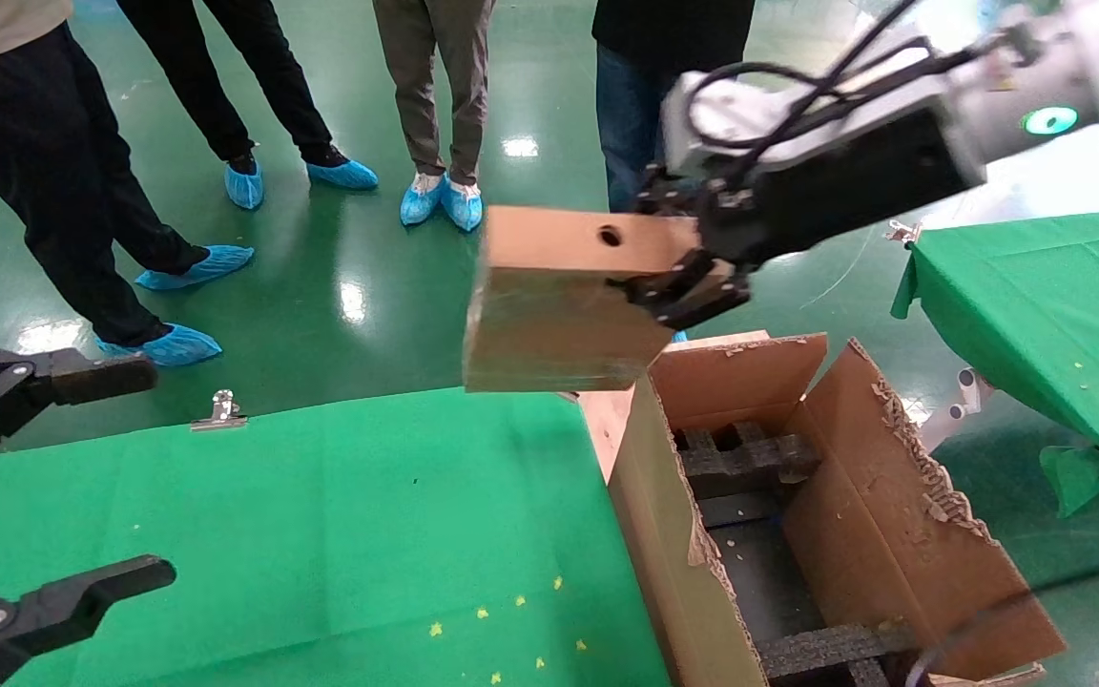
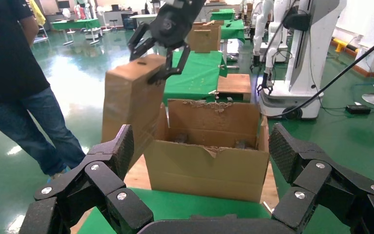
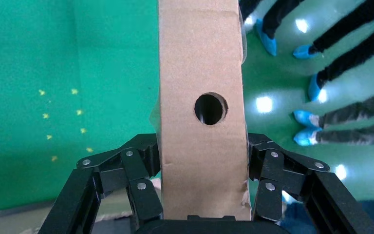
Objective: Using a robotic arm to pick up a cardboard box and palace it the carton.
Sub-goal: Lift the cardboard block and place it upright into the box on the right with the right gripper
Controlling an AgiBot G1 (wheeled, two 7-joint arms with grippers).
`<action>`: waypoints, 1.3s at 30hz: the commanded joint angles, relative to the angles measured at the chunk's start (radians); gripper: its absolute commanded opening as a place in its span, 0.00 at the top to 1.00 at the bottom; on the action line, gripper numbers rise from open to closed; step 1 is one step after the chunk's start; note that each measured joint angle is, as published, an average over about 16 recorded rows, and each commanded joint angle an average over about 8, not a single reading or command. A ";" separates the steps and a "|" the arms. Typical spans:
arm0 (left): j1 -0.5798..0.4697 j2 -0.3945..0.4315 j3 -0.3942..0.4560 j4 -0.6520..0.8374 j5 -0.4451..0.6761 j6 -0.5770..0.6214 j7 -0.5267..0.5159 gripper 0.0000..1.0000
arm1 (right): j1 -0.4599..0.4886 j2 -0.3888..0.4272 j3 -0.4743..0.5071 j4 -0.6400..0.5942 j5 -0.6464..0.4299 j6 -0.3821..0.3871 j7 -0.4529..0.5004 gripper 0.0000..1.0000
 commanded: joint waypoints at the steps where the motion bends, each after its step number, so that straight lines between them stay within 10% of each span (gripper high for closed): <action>1: 0.000 0.000 0.000 0.000 0.000 0.000 0.000 0.00 | 0.011 0.030 -0.017 -0.003 0.018 -0.001 0.004 1.00; 21: 0.000 0.000 0.000 0.000 0.000 0.000 0.000 0.00 | 0.123 0.404 -0.292 0.076 -0.008 0.003 0.042 1.00; 39: 0.000 0.000 0.000 0.000 0.000 0.000 0.000 0.00 | 0.112 0.455 -0.350 0.093 0.053 0.031 0.059 1.00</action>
